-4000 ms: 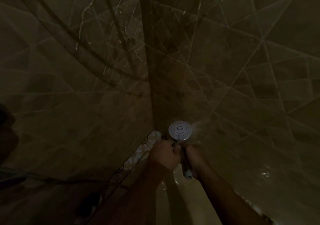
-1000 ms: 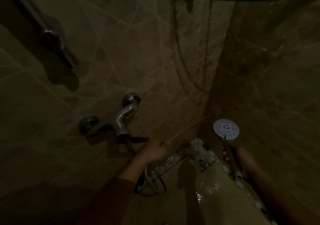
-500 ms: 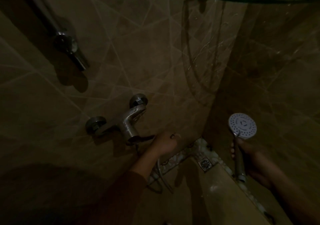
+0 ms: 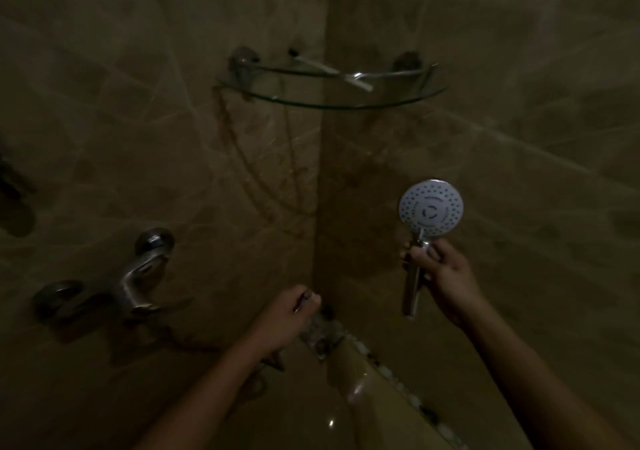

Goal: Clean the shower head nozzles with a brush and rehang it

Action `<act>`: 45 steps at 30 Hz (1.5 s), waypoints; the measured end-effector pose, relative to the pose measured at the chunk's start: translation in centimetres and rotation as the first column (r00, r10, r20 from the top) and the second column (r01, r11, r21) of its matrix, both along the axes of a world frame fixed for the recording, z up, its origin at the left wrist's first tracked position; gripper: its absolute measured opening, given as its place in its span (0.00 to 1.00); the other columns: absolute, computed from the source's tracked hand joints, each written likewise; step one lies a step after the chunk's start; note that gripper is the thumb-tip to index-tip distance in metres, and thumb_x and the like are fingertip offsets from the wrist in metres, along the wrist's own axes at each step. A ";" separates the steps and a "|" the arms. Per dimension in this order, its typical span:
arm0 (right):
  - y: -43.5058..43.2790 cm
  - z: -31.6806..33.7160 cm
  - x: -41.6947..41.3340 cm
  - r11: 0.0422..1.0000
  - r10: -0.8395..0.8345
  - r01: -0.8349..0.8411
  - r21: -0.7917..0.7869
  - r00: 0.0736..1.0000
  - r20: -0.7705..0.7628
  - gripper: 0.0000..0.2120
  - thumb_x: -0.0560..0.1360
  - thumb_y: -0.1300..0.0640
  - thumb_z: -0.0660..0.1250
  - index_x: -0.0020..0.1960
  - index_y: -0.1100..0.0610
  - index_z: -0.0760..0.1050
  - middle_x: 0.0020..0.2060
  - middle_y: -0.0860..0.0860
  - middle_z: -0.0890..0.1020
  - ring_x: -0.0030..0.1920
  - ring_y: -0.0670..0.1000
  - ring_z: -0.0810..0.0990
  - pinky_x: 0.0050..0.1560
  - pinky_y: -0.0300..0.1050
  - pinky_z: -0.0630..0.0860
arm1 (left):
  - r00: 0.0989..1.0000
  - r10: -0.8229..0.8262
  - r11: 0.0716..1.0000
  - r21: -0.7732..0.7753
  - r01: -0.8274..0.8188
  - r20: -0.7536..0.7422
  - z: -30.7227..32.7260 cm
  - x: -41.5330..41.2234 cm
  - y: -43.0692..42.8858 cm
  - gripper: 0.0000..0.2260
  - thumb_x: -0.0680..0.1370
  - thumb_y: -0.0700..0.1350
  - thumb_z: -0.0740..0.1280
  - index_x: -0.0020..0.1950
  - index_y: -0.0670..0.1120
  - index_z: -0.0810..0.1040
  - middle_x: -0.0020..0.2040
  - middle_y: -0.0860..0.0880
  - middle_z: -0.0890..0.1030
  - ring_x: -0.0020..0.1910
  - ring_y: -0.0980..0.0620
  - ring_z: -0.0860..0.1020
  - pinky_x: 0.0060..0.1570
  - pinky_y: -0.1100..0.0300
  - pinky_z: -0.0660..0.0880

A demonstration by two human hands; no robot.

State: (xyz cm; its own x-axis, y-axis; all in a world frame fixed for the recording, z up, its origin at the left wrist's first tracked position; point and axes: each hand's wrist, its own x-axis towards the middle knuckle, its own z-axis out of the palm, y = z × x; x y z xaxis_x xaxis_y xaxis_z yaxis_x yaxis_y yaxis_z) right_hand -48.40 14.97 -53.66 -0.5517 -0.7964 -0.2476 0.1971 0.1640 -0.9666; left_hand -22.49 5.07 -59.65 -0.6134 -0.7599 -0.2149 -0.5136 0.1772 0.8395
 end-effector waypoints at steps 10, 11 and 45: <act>8.2 11.3 -4.4 0.989 -0.046 0.017 -0.144 0.978 -0.204 0.09 0.79 0.63 0.68 0.57 0.52 0.78 0.55 0.53 0.85 0.58 0.54 0.84 0.58 0.51 0.79 | 0.979 -0.140 0.989 0.035 0.146 -0.150 6.5 -7.9 8.5 0.09 0.81 0.53 0.65 0.46 0.49 0.78 0.34 0.55 0.80 0.35 0.56 0.82 0.39 0.55 0.77; 9.0 12.4 -4.7 0.987 -0.047 0.012 -0.160 0.975 -0.217 0.10 0.79 0.63 0.68 0.58 0.52 0.78 0.56 0.53 0.85 0.60 0.55 0.83 0.60 0.54 0.78 | 0.975 -0.147 0.987 0.034 0.155 -0.164 7.5 -8.4 9.3 0.11 0.79 0.56 0.65 0.47 0.50 0.78 0.35 0.53 0.81 0.38 0.52 0.84 0.41 0.52 0.79; 17.1 28.7 -2.5 0.914 -0.099 -0.013 -0.405 0.962 -0.253 0.13 0.80 0.67 0.64 0.60 0.54 0.77 0.52 0.51 0.85 0.55 0.52 0.85 0.64 0.63 0.77 | 0.892 -0.227 0.973 -0.054 0.224 -0.391 22.2 -13.3 17.1 0.03 0.81 0.45 0.67 0.52 0.49 0.80 0.47 0.45 0.84 0.49 0.48 0.85 0.51 0.47 0.84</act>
